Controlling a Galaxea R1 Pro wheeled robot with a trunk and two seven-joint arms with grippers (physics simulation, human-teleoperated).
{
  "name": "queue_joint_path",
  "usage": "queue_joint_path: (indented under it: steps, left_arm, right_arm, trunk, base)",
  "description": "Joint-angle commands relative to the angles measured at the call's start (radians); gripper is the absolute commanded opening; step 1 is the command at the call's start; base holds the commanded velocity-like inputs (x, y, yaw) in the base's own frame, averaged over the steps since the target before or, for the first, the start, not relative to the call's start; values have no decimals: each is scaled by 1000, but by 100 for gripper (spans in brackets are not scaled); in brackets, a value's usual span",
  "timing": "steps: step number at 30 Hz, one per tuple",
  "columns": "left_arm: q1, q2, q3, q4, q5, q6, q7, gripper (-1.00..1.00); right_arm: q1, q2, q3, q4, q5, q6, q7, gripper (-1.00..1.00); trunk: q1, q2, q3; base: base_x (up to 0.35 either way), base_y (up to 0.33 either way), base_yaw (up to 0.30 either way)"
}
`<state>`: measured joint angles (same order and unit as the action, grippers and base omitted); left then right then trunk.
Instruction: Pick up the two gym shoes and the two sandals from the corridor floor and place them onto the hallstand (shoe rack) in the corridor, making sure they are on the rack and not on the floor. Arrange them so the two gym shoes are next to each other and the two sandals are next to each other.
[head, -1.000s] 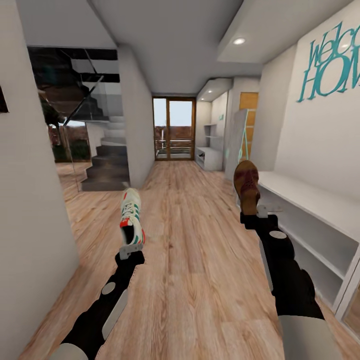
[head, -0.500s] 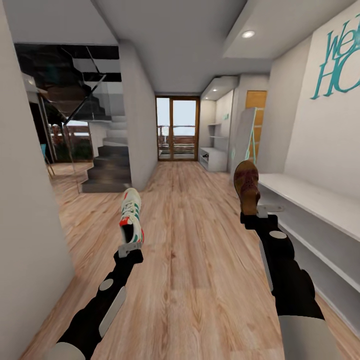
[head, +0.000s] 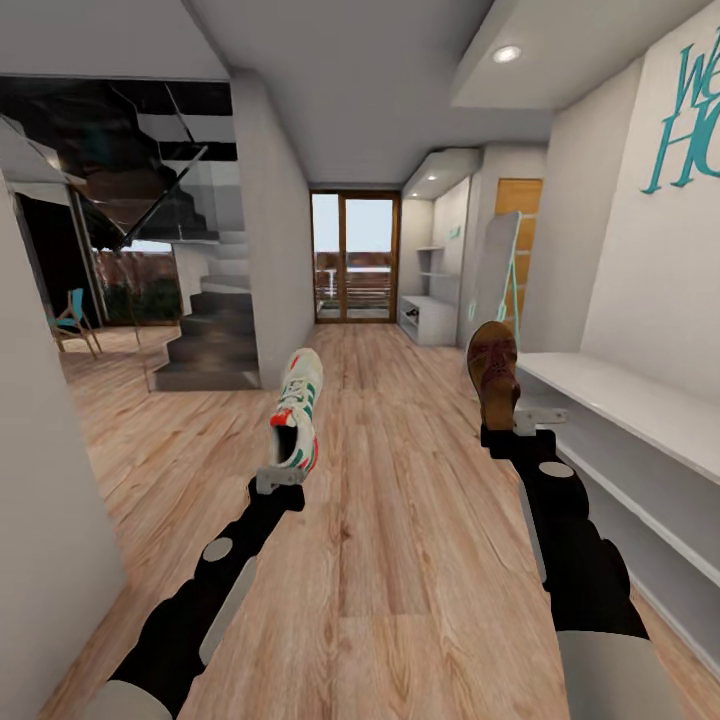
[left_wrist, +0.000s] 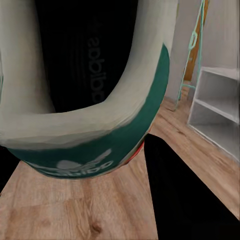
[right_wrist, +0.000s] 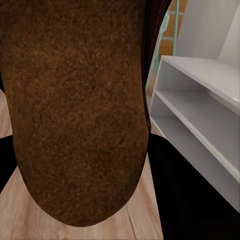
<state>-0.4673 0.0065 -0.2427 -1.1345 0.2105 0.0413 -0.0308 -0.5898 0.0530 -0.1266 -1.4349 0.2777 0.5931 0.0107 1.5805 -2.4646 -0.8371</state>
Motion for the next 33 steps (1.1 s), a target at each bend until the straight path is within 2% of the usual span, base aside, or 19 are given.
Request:
queue_joint_path:
  steps: [1, 5, 8, 26, 33]
  left_arm:
    - [-1, 6, -1, -3, -2, 7, -11, -100]
    - [-1, 57, 0, -6, -12, 16, -23, -100]
    - [-1, 81, 0, -8, -11, 27, -26, -100]
    - [-1, 86, -1, -11, -11, 31, -26, -100]
    - [-1, 84, -1, -20, -11, 73, -26, -100]
  right_arm:
    - [-1, 1, -1, -1, 2, 5, -1, -100]
    - [-1, 1, -1, 1, 2, 5, 0, -100]
    - [-1, 1, -1, 2, 2, 4, 0, -100]
    - [-1, 1, -1, 3, 2, 5, -1, -100]
    - [-1, 1, 0, 3, 2, 5, -1, -100]
  trunk:
    - [0, 0, -1]
    - [0, 0, -1]
    - [0, 0, -1]
    - [0, 0, -1]
    - [0, 0, -1]
  base:
    - [345, 0, 0]
    - [345, 0, 0]
    - [345, 0, 0]
    - [345, 0, 0]
    - [346, 0, 0]
